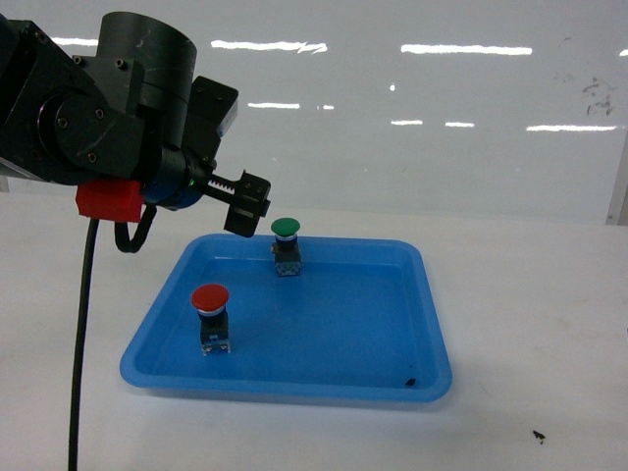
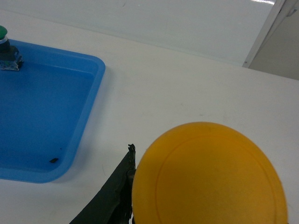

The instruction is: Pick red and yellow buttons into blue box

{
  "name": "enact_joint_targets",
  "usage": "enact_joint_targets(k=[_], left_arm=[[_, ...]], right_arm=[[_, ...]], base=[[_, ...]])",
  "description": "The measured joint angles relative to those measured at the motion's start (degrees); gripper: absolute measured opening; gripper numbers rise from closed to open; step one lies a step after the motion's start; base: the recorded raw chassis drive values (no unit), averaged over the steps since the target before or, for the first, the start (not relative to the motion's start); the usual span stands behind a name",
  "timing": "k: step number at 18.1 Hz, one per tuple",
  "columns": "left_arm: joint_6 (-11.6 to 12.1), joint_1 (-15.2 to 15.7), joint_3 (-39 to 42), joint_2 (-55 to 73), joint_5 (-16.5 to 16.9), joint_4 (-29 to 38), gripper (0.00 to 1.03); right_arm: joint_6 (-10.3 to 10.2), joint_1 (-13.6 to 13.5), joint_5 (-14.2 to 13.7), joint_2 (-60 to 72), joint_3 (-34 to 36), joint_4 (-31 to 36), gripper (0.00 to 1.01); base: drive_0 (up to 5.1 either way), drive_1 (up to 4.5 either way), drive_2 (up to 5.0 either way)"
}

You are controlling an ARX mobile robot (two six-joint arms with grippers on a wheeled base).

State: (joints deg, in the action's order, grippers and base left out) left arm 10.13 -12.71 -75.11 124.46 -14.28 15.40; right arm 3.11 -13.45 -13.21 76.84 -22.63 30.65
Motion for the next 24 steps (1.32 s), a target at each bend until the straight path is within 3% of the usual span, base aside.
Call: enact_joint_targets(k=[1, 4, 6, 8, 14, 18, 24], left_arm=[[-5.95, 0.22, -0.76, 0.68, 0.46, -1.77, 0.98], [-19.41, 0.81, -1.53, 2.71, 0.31, -3.39, 0.98], [-22.77, 0.33, -1.7, 3.13, -1.92, -4.33, 0.98], [-22.12, -0.66, -1.53, 3.13, -4.79, -3.17, 0.98], [-21.66, -2.47, -1.42, 3.43, -5.35, -3.78, 0.98], [-23.41, -4.87, 0.59, 3.85, -5.25, -4.39, 0.98], [-24.04, -4.98, 4.98, 3.85, -6.51, -2.49, 0.98]], right_arm=[[0.0, 0.0, 0.0, 0.0, 0.0, -0.02, 0.36], [0.0, 0.0, 0.0, 0.0, 0.0, -0.02, 0.36], [0.02, 0.0, 0.02, 0.0, 0.0, -0.02, 0.36], [0.02, 0.0, 0.0, 0.0, 0.0, -0.02, 0.36], [0.11, 0.0, 0.0, 0.0, 0.0, 0.0, 0.36], [0.11, 0.0, 0.0, 0.0, 0.0, -0.02, 0.36], [0.11, 0.0, 0.0, 0.0, 0.0, -0.02, 0.36]], base=[[0.0, 0.0, 0.0], [0.0, 0.0, 0.0], [0.0, 0.0, 0.0], [0.0, 0.0, 0.0], [0.0, 0.0, 0.0], [0.0, 0.0, 0.0], [0.0, 0.0, 0.0]])
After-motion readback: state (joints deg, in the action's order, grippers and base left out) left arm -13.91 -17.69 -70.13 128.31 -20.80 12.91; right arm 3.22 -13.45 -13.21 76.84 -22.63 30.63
